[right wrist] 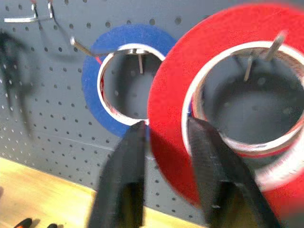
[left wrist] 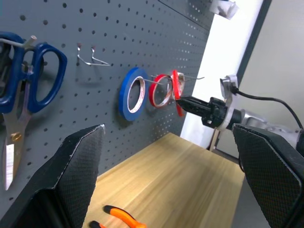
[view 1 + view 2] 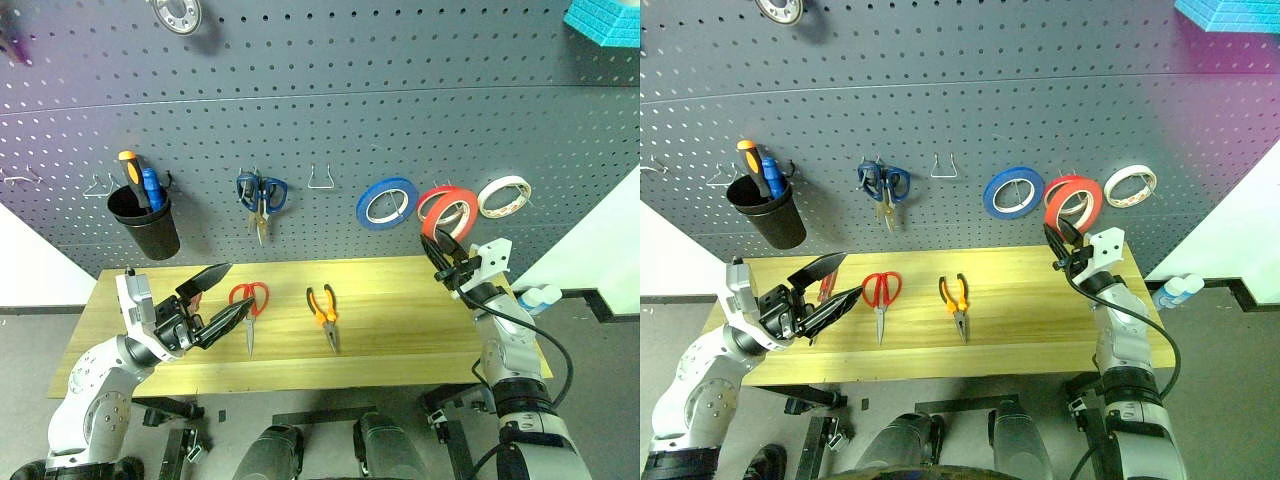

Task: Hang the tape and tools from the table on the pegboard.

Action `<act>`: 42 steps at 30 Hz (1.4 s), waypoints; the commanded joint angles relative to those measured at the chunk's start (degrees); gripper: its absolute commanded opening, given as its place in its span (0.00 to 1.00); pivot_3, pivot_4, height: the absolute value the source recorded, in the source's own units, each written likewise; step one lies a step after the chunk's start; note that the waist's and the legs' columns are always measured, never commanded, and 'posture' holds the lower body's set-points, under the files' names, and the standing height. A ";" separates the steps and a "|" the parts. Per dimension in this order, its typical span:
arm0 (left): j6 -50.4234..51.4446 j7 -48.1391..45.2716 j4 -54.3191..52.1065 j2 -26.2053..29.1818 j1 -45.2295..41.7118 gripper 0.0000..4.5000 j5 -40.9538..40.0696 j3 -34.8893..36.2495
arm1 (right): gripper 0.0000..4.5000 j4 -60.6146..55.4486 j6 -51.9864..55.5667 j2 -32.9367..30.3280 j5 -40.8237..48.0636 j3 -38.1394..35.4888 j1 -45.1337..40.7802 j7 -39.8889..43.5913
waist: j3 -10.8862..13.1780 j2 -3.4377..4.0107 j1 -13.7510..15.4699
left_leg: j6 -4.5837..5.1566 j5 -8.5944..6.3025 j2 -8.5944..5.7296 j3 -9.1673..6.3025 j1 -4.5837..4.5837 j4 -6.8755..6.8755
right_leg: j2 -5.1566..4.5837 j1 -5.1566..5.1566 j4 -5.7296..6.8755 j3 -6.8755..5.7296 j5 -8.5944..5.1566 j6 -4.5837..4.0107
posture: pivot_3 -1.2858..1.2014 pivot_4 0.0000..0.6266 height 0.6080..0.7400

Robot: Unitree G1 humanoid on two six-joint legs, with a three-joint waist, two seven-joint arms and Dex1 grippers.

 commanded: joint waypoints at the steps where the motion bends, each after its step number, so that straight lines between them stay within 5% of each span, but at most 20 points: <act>1: -0.97 0.31 -2.69 0.01 0.68 1.00 -0.12 0.68 | 0.57 -0.23 -1.59 -0.19 -0.09 -0.08 -0.23 0.66 | -0.01 0.01 0.00 | 0.00 0.00 0.00 0.01 -0.01 0.00 | 0.00 0.00 0.00 0.00 0.00 0.00 | 0.50 0.15 1.00; 7: -0.79 0.30 -2.58 0.34 3.03 1.00 0.19 1.02 | 1.00 -1.55 -1.66 -0.28 -1.21 0.27 2.13 -0.18 | -0.04 0.04 -0.03 | 0.00 0.00 0.00 0.01 0.01 0.01 | 0.00 -0.01 0.01 0.01 0.01 0.01 | 0.50 0.15 1.00; 20: 0.42 -0.86 -1.57 4.13 11.22 1.00 -1.11 7.11 | 1.00 -13.94 4.73 0.91 -3.04 7.15 11.59 1.94 | -0.05 0.03 0.00 | 0.00 0.00 0.03 0.00 0.00 0.02 | 0.02 0.01 0.01 0.02 0.01 -0.01 | 0.50 0.17 1.00; 25: 1.87 -1.35 0.90 6.06 13.89 1.00 -0.33 9.04 | 1.00 -19.32 17.53 3.31 -6.63 15.01 12.05 -1.35 | -0.05 0.02 0.01 | -0.01 0.01 0.07 0.00 0.03 0.03 | 0.05 0.01 0.04 0.03 0.03 -0.06 | 0.51 0.18 1.00; 42: 1.44 0.57 -3.12 6.21 17.67 1.00 1.36 9.72 | 1.00 -22.11 43.52 6.06 -13.90 25.57 4.61 -8.50 | -0.06 -0.03 1.69 | -0.02 0.00 0.07 -0.03 -0.04 0.00 | 0.03 0.00 -0.09 -0.01 0.02 -0.08 | 0.53 0.21 1.00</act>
